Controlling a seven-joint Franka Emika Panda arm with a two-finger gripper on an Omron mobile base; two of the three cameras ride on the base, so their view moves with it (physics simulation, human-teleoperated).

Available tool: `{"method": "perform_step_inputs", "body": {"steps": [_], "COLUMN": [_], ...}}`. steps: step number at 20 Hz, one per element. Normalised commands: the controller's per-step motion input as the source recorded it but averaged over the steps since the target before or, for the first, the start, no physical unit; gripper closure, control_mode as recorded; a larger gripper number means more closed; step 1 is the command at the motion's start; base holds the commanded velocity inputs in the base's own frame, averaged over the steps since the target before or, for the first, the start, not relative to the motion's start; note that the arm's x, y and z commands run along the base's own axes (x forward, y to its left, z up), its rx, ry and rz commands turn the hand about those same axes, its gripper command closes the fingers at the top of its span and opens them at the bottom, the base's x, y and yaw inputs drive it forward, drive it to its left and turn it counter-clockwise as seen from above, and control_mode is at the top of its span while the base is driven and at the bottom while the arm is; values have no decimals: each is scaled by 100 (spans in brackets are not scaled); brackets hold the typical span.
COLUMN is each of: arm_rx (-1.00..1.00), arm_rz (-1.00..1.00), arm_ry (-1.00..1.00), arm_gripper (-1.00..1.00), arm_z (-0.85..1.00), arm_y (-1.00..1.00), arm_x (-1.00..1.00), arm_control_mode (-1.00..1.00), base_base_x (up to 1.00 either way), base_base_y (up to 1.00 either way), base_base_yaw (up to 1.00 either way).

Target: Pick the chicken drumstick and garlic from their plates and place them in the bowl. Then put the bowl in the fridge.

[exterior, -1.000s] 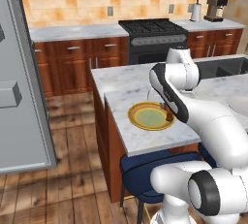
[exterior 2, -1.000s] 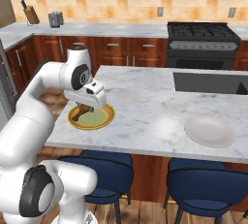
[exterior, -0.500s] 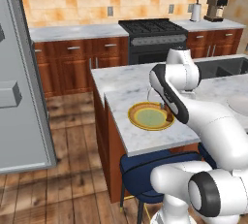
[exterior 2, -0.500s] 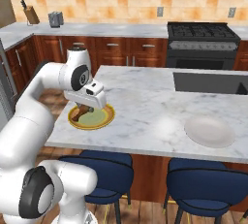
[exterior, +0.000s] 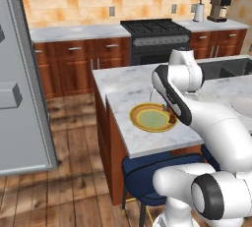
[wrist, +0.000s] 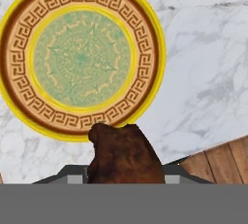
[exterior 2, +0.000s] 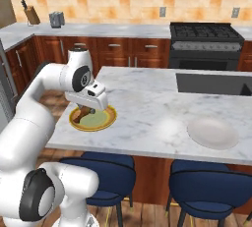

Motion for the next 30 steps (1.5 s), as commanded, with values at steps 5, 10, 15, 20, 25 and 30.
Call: {"method": "perform_step_inputs", "body": {"steps": [5, 10, 15, 20, 25, 30], "arm_rx": [0, 0, 0, 0, 0, 0], "arm_rz": [0, 0, 0, 0, 0, 0], "arm_ry": [0, 0, 0, 0, 0, 0], "arm_gripper": [100, 100, 100, 100, 100, 100], "arm_z": [0, 0, 0, 0, 0, 0], "arm_y": [0, 0, 0, 0, 0, 0], "arm_x": [0, 0, 0, 0, 0, 0], "arm_control_mode": [100, 100, 100, 100, 100, 100], "base_base_x": [-12, 5, 1, 2, 14, 42], "base_base_y": [-55, -77, -86, -89, -85, -59], "base_base_yaw": [4, 0, 0, 0, 0, 7]}}
